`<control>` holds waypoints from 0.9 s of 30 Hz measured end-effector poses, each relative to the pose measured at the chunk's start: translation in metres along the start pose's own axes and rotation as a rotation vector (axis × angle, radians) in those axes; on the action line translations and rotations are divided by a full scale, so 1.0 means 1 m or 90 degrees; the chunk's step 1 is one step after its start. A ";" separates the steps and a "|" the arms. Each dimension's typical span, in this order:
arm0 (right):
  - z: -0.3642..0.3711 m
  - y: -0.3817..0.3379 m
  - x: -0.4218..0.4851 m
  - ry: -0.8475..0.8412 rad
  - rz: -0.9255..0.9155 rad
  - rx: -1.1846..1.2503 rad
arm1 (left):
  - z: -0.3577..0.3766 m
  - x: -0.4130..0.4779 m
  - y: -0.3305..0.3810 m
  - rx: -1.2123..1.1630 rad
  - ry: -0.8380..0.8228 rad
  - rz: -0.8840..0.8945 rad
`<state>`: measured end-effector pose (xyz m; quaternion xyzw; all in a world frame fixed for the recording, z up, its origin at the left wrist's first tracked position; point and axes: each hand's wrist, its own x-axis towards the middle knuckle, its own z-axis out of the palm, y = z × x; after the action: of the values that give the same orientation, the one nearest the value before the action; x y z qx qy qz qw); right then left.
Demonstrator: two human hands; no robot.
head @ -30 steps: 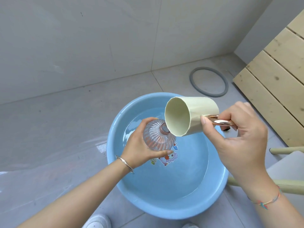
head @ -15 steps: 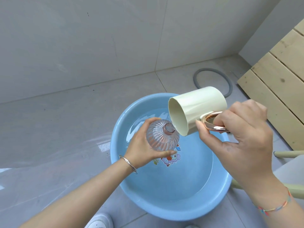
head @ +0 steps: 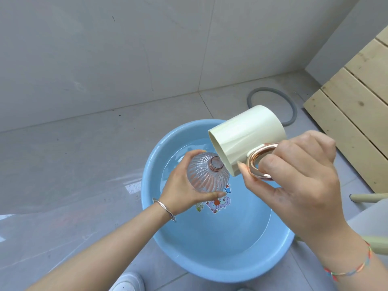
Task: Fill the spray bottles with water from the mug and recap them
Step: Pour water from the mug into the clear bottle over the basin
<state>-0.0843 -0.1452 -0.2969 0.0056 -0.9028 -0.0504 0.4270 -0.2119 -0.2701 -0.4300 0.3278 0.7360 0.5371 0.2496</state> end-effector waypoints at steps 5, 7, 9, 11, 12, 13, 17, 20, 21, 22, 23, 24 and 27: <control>0.000 -0.001 -0.004 0.024 0.014 0.017 | 0.001 0.000 0.002 -0.015 0.009 -0.003; 0.000 0.005 -0.009 0.055 0.138 0.030 | 0.001 -0.001 0.003 -0.016 0.011 0.003; 0.001 0.008 -0.013 0.095 0.356 0.088 | 0.000 -0.003 0.006 -0.018 0.016 0.011; -0.001 0.011 -0.016 0.185 0.624 0.241 | -0.003 -0.004 0.014 -0.027 0.021 0.021; -0.004 0.012 -0.015 0.238 0.754 0.328 | -0.005 -0.004 0.020 -0.032 0.024 0.024; -0.007 0.014 -0.013 0.281 0.865 0.406 | -0.007 -0.003 0.028 -0.036 0.026 0.031; -0.029 0.015 0.000 0.352 1.046 0.571 | -0.016 0.002 0.067 -0.044 0.035 0.066; -0.056 0.012 0.022 0.385 1.027 0.600 | -0.023 0.003 0.109 -0.046 0.040 0.101; -0.065 0.012 0.029 0.392 1.023 0.599 | -0.025 0.003 0.122 -0.051 0.038 0.115; -0.074 0.012 0.035 0.393 1.020 0.595 | -0.027 0.002 0.134 -0.051 0.038 0.121; -0.086 0.012 0.042 0.398 1.014 0.593 | -0.029 -0.001 0.149 -0.050 0.038 0.134; -0.102 0.012 0.050 0.410 1.005 0.590 | -0.030 -0.004 0.166 -0.046 0.034 0.144; -0.130 0.016 0.060 0.425 0.981 0.586 | -0.032 -0.010 0.196 -0.033 0.020 0.161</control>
<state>-0.0216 -0.1439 -0.1670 -0.4085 -0.4214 0.6087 0.5339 -0.1866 -0.2568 -0.2337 0.4028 0.6787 0.5881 0.1768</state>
